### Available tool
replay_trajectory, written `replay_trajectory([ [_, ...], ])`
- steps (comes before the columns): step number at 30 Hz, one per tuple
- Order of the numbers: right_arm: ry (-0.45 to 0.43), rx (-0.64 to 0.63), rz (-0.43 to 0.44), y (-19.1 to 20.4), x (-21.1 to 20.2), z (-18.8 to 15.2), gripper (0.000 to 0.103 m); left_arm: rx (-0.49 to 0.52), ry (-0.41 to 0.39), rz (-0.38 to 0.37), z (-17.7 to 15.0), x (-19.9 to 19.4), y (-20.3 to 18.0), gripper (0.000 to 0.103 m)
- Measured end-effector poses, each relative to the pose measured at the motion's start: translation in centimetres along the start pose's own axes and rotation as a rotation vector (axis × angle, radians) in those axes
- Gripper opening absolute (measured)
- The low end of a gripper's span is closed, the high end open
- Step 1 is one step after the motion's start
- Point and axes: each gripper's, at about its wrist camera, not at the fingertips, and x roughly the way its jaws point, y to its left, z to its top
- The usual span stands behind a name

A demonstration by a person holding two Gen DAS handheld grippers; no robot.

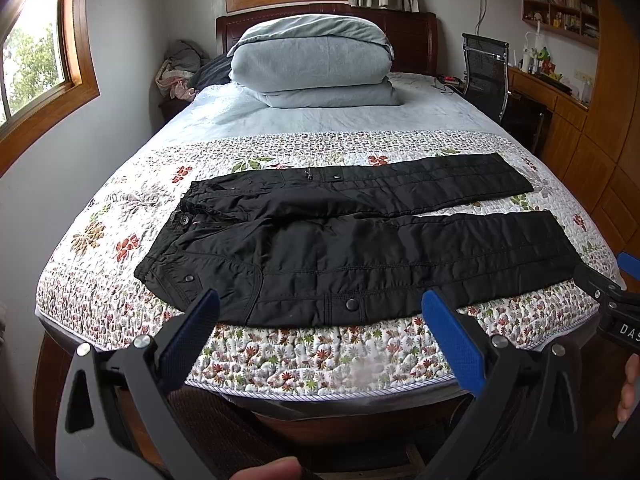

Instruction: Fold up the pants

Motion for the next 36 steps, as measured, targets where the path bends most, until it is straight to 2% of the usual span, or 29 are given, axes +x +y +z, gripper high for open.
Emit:
replay_trajectory([
  [36,0.002,0.005,0.000,-0.18,0.37,-0.12,0.100,0.001,0.007,-0.010,-0.01,0.26,-0.01,0.101],
])
